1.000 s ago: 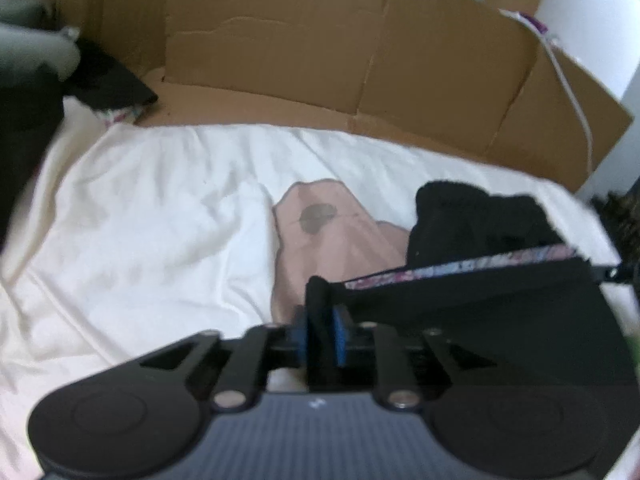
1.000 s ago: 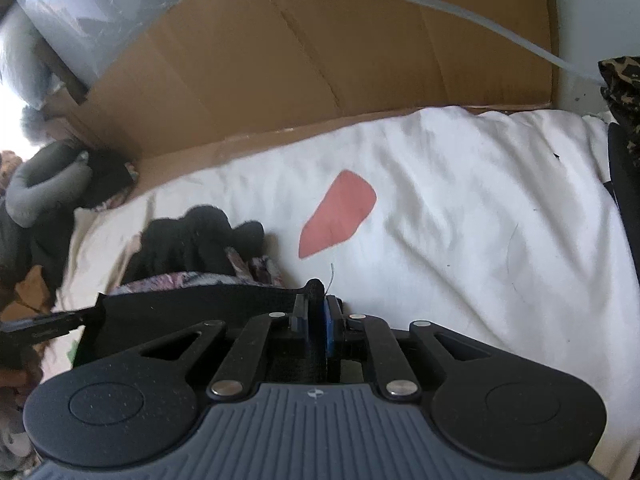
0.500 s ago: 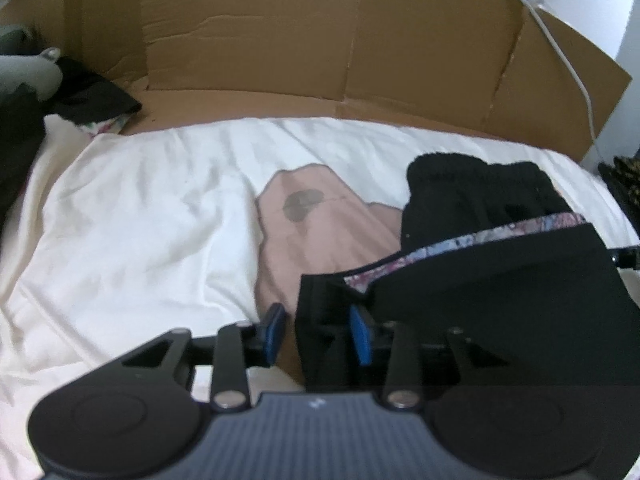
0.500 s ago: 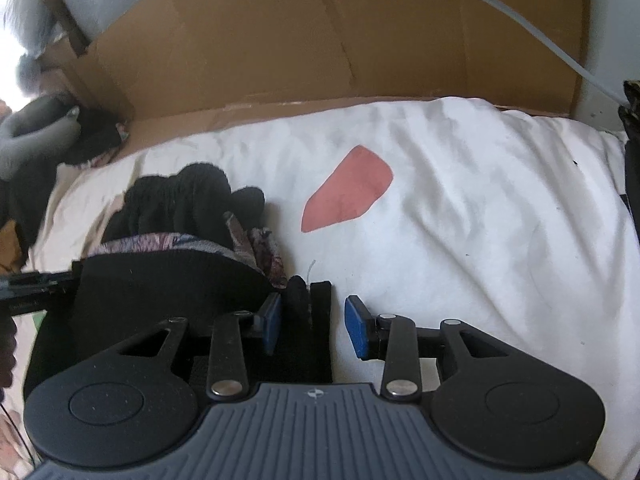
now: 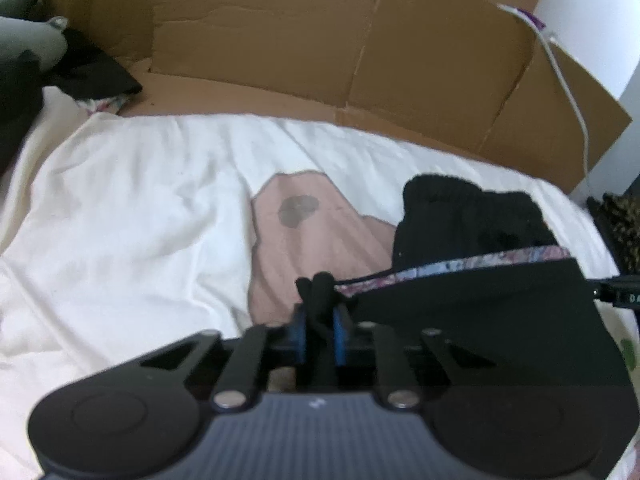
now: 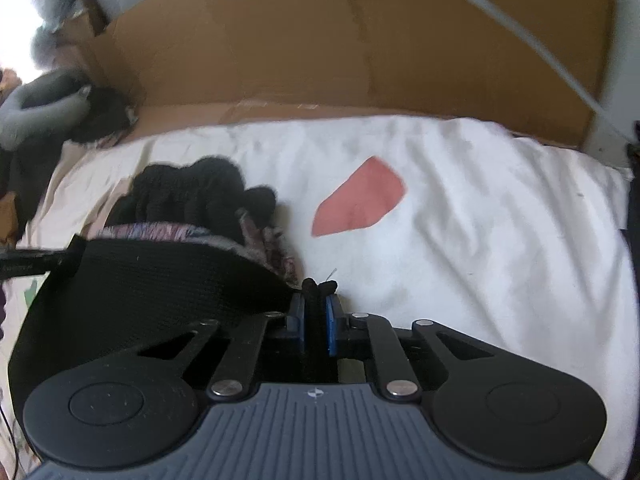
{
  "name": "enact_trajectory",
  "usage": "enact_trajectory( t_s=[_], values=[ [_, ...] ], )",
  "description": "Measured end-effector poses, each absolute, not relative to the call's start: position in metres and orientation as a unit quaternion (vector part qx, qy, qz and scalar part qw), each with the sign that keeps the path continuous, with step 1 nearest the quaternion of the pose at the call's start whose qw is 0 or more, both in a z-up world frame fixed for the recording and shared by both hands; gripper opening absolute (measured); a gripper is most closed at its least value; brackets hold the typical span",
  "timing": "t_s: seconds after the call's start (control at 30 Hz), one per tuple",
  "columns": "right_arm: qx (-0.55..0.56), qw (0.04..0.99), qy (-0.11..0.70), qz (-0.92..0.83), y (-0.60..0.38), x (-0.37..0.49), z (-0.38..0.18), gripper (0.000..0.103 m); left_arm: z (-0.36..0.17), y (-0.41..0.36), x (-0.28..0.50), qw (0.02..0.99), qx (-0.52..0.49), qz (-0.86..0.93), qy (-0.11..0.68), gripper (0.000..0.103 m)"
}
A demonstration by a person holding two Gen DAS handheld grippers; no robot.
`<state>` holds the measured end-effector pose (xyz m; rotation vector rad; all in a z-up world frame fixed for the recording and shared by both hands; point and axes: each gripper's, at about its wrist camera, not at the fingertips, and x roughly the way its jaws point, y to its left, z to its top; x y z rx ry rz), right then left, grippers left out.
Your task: Fold clothes
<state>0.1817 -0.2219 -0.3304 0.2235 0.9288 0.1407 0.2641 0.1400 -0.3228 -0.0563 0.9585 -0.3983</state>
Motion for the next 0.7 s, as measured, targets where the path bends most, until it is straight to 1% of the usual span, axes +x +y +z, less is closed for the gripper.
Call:
enact_trajectory(
  t_s=[0.23, 0.5, 0.7],
  values=[
    [0.170, 0.892, 0.416, 0.046, -0.251, 0.166, -0.306, 0.008, -0.303, 0.157, 0.254, 0.877, -0.071, -0.190, 0.436, 0.007],
    [0.192, 0.901, 0.386, 0.052, -0.254, 0.147, -0.275, 0.008, -0.268, 0.165, 0.239, 0.889, -0.094, -0.193, 0.404, 0.007],
    [0.203, 0.904, 0.373, 0.052, -0.256, 0.143, -0.262, 0.008, -0.258, 0.167, 0.238, 0.892, -0.094, -0.195, 0.398, 0.006]
  ],
)
